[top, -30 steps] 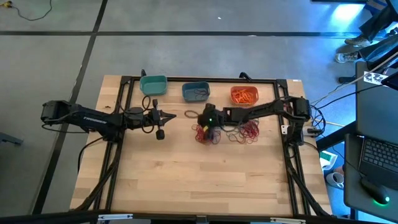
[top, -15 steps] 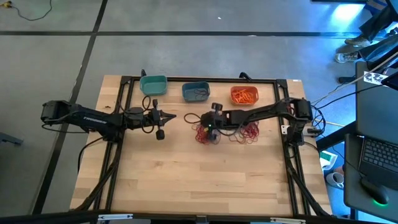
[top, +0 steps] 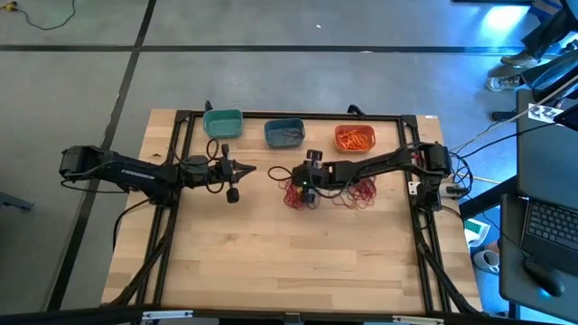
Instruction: Sort rubber bands into baskets
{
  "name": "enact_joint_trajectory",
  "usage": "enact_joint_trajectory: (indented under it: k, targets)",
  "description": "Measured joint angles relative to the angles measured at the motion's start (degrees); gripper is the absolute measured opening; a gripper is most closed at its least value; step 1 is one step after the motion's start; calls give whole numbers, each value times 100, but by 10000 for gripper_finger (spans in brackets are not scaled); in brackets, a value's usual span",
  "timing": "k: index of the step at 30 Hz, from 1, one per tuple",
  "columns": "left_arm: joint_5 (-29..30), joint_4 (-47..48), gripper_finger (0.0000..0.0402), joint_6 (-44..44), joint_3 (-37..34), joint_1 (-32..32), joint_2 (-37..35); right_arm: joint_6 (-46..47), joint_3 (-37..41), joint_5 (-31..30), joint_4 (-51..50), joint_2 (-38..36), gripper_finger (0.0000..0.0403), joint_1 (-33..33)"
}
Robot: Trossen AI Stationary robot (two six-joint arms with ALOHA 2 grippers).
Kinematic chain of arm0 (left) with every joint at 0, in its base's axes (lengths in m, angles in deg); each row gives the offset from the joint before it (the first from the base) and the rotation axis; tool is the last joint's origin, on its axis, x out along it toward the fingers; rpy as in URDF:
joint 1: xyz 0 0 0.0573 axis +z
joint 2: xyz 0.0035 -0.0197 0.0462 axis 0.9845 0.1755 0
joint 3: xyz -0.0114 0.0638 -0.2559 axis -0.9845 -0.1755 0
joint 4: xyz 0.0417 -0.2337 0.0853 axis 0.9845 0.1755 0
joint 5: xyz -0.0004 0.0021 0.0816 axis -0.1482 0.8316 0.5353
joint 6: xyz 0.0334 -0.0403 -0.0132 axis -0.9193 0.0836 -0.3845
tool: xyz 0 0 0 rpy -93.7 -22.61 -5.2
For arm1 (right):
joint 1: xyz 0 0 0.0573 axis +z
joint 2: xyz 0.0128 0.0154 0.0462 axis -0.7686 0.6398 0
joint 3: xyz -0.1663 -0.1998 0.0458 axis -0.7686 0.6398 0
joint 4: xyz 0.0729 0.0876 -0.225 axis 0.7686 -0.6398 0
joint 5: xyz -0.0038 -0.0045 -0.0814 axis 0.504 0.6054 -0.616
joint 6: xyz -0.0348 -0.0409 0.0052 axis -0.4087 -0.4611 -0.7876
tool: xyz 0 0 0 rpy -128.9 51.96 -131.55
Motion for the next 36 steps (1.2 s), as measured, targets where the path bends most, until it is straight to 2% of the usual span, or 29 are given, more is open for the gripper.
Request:
enact_joint_trajectory:
  k: [7, 15, 24, 30, 36]
  targets:
    - [0, 1, 5, 31, 0, 5, 0, -44, 1, 549, -79, 38, 126, -113]
    - [0, -13, 5, 6, 0, 4, 0, -366, 6, 495, -70, 202, 77, -122]
    - [0, -13, 5, -4, 0, 4, 1, -627, 4, -411, 103, 213, 7, -138]
    - [0, -15, 5, -8, 0, 7, 0, -778, 3, -1218, 548, -13, 17, -138]
    - [0, -15, 5, -8, 0, 4, 0, -1129, -4, -1504, 1132, -251, 12, -195]
